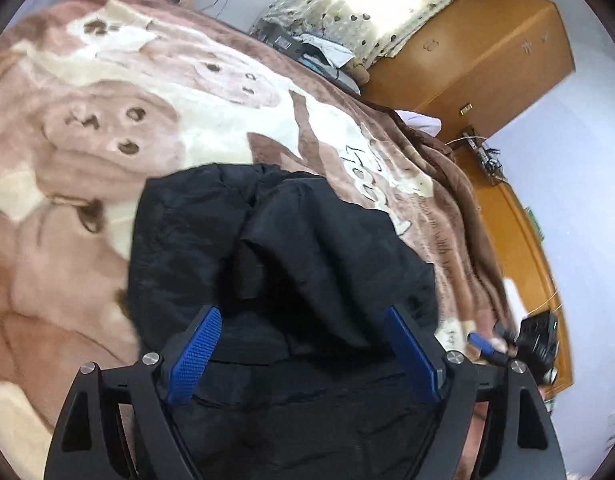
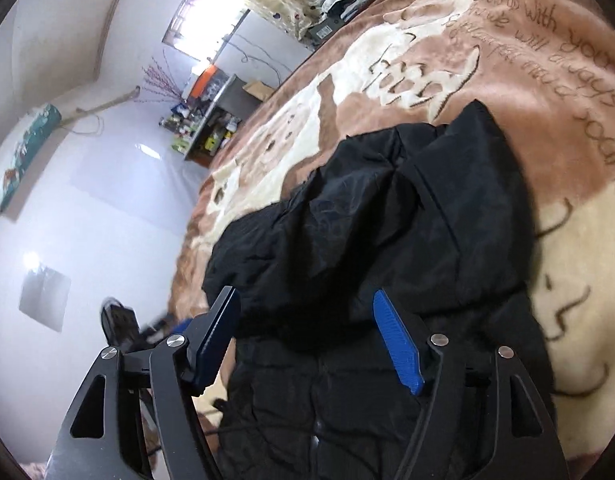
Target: Fold large clothes
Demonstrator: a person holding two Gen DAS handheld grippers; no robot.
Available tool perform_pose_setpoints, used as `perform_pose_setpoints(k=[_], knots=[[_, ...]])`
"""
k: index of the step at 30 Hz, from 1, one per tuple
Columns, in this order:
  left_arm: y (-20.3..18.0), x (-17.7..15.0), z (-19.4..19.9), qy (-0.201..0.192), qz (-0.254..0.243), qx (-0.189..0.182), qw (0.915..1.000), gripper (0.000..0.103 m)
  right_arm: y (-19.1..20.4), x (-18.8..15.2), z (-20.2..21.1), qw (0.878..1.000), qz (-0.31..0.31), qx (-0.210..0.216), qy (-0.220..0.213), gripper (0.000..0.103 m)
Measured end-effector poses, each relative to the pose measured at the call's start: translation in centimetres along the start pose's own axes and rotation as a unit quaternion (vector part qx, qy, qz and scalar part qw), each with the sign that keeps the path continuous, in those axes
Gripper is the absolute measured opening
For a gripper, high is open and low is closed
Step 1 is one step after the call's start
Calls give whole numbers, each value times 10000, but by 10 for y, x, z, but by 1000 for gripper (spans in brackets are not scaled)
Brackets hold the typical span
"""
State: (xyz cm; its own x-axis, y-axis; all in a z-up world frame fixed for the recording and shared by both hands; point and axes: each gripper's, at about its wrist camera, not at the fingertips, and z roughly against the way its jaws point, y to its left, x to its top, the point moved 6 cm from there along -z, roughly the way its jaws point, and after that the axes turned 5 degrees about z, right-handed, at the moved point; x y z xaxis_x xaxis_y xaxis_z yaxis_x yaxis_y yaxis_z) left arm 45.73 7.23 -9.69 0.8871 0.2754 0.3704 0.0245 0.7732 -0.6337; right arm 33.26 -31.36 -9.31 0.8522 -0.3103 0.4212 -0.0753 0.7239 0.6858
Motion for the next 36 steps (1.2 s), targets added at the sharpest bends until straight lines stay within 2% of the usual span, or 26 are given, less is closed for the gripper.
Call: perform_pose_setpoints(k=[3, 5, 7, 9, 12, 14, 15, 16, 17, 18, 22, 24, 26, 28, 31, 33, 34, 36], knots=[[-1, -7, 2, 112, -241, 207, 9994, 84, 4, -17, 34, 9985, 390, -373, -4, 70], [1, -16, 8, 191, -444, 392, 9981, 84, 6, -25, 65, 9942, 719, -795, -50, 70], [6, -25, 17, 258, -574, 558, 9965, 84, 8, -34, 105, 9830, 1102, -1461, -156, 70], [12, -33, 29, 256, -561, 590, 9964, 85, 15, -42, 150, 9723, 1333, -1908, -205, 70], [22, -40, 38, 243, -299, 509, 9980, 91, 30, -50, 200, 9503, 1781, -2529, -350, 70], [25, -42, 37, 208, -157, 375, 9990, 92, 39, -50, 214, 9282, 2207, -2944, -555, 70], [25, -43, 33, 230, -87, 382, 9990, 92, 37, -51, 212, 9212, 2269, -3119, -512, 71], [24, -44, 27, 266, 4, 366, 9990, 92, 29, -52, 200, 9067, 2309, -3514, -335, 71], [21, -45, 22, 299, 11, 274, 9992, 92, 24, -54, 186, 9025, 2354, -3596, -266, 71], [18, -45, 17, 336, -3, 183, 9993, 92, 18, -56, 168, 9074, 2361, -3470, -200, 71], [8, -37, -4, 351, -7, 128, 9993, 93, -8, -64, 81, 9426, 1974, -2679, 258, 71], [9, -27, -15, 361, 157, 74, 9992, 94, -11, -65, 47, 9539, 1840, -2347, 330, 71], [13, -14, -23, 240, 385, -43, 9990, 96, -10, -55, 5, 9750, 1500, -1606, 333, 71], [14, -4, -33, 249, 517, -160, 9982, 97, -8, -45, -24, 9871, 1182, -1024, 353, 71], [21, 12, -49, 211, 646, -42, 9977, 97, -3, -27, -56, 9951, 796, -581, 109, 74], [30, 24, -58, 166, 867, 119, 9960, 97, -3, -16, -76, 9984, 488, -240, 120, 77], [31, 28, -62, 161, 967, 86, 9951, 97, -4, -12, -87, 9994, 301, -8, 179, 77], [28, 36, -72, 248, 1011, -188, 9944, 97, -6, -5, -100, 9997, 15, 143, 206, 77]])
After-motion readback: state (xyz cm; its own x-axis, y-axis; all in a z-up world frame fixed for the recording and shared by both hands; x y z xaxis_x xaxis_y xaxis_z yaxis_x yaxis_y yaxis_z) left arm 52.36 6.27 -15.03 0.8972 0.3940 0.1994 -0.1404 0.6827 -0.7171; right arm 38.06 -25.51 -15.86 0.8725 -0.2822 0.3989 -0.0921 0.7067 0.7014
